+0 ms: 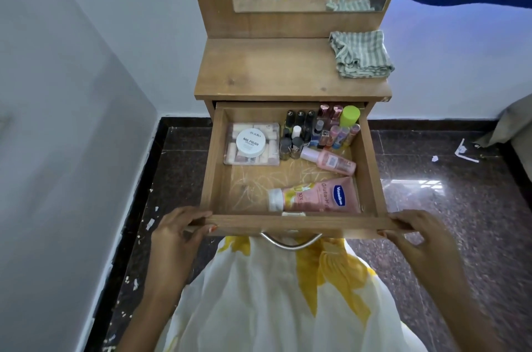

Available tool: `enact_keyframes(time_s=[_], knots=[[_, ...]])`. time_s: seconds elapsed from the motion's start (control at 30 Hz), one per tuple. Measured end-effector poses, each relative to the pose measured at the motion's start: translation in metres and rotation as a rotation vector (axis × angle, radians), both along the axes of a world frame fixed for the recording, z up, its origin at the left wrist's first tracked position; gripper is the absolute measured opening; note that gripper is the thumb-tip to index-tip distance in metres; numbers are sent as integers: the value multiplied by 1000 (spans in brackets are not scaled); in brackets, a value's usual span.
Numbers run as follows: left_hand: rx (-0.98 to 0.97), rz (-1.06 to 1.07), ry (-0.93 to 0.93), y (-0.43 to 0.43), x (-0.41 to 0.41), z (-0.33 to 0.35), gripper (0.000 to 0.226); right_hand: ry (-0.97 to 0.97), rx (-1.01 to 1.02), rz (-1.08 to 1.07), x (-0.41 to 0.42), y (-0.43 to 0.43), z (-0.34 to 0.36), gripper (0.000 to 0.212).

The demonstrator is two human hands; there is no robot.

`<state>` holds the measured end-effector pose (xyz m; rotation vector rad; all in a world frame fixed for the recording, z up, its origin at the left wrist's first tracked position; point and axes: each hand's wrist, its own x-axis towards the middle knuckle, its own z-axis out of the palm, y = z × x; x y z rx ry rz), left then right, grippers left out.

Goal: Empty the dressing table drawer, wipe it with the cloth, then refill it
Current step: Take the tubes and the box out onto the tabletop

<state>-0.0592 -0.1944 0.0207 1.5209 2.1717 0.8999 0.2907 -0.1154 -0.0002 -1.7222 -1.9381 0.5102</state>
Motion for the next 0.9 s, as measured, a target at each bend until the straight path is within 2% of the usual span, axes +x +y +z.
enact_keyframes(time_s=[0.4, 0.9], knots=[[-12, 27, -61, 3, 2, 7, 23, -5, -23, 25, 0, 1, 4, 27], [-26, 21, -41, 2, 5, 9, 24, -39, -23, -12, -5, -5, 12, 27]])
